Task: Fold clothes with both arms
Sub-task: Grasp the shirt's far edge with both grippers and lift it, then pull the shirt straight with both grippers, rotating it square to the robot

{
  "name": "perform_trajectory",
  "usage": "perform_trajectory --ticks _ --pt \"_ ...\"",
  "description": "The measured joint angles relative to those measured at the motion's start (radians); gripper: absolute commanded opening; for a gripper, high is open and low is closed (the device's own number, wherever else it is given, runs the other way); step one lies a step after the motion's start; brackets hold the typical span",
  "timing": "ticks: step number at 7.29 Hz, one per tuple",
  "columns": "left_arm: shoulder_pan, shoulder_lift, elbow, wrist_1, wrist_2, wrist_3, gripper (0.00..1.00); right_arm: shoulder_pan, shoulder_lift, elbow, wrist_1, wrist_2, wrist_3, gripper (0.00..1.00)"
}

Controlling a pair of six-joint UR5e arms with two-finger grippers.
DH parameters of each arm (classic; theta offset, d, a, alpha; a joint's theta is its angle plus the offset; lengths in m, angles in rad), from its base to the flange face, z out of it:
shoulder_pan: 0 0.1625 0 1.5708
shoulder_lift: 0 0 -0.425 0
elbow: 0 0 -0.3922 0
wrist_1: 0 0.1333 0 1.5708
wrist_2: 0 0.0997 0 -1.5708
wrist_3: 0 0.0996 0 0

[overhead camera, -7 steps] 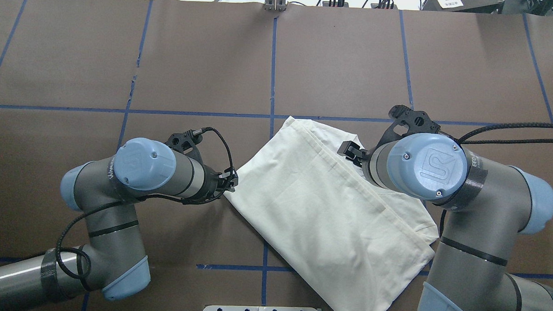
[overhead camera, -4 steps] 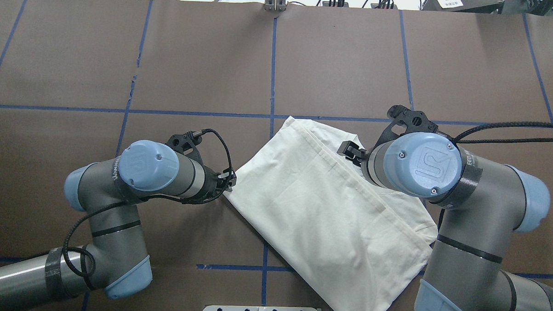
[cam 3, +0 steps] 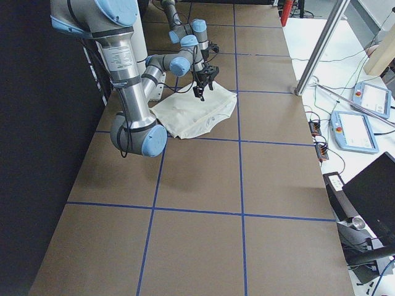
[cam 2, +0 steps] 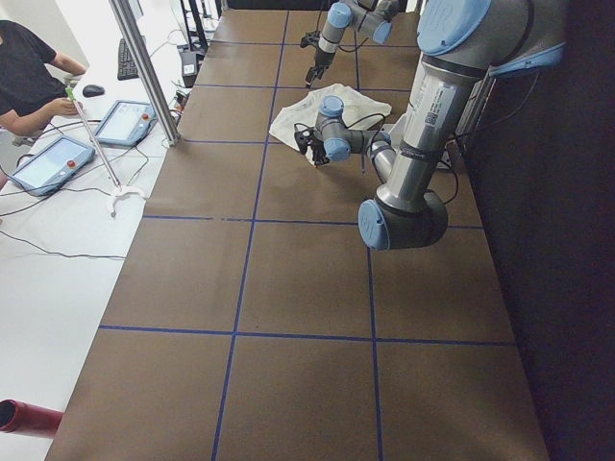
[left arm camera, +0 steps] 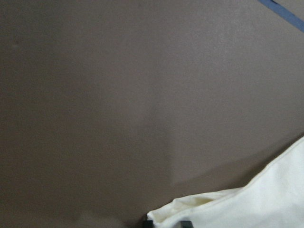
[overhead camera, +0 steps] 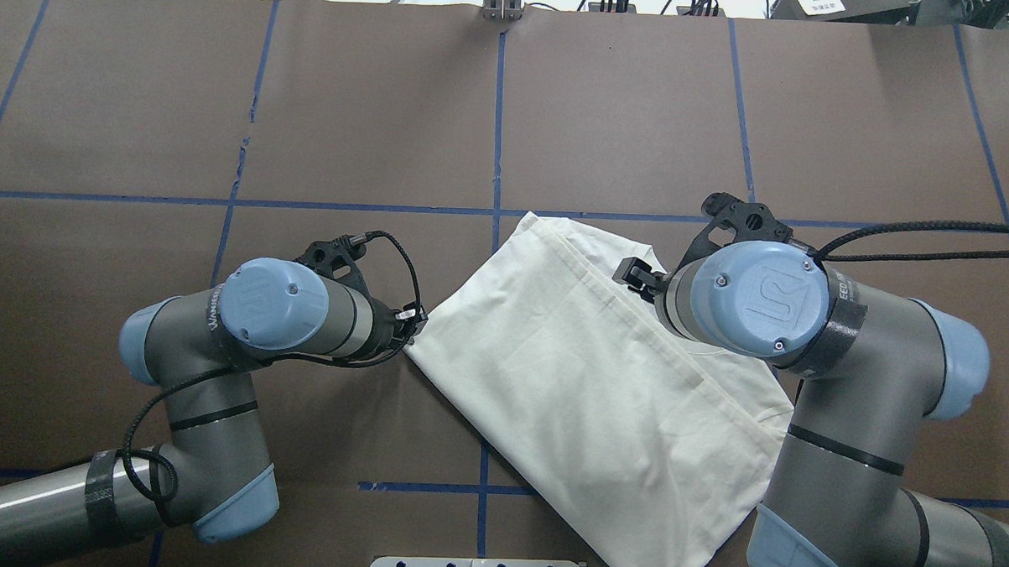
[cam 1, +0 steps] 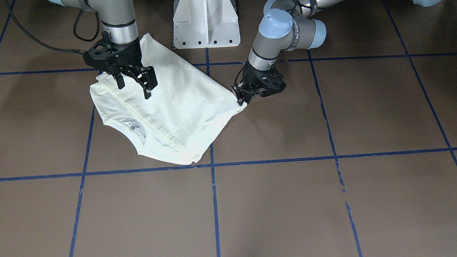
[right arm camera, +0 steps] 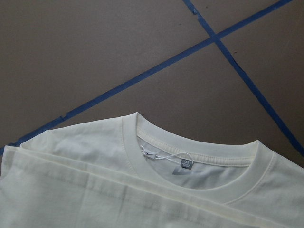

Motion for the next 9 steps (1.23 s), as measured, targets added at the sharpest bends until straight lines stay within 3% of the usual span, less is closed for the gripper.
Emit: perform_trajectory --ticks 4,6,8,9 --pt "-0.012 0.001 -0.001 0.001 0.028 0.053 0.0 -0.003 0.007 -0.015 0.012 0.001 0.001 1.0" --pt "-0.059 0.0 0.002 0.001 0.03 0.131 0.0 -0.008 0.007 -0.046 0.085 0.001 0.0 1.0" --pt "-0.174 -0.033 0.078 -0.019 0.028 0.243 0.0 -0.01 0.007 -0.067 0.191 0.024 0.0 1.0" --pt "-0.237 -0.097 0.181 -0.057 0.028 0.266 0.0 -0.011 0.007 -0.071 0.229 0.039 0.001 1.0"
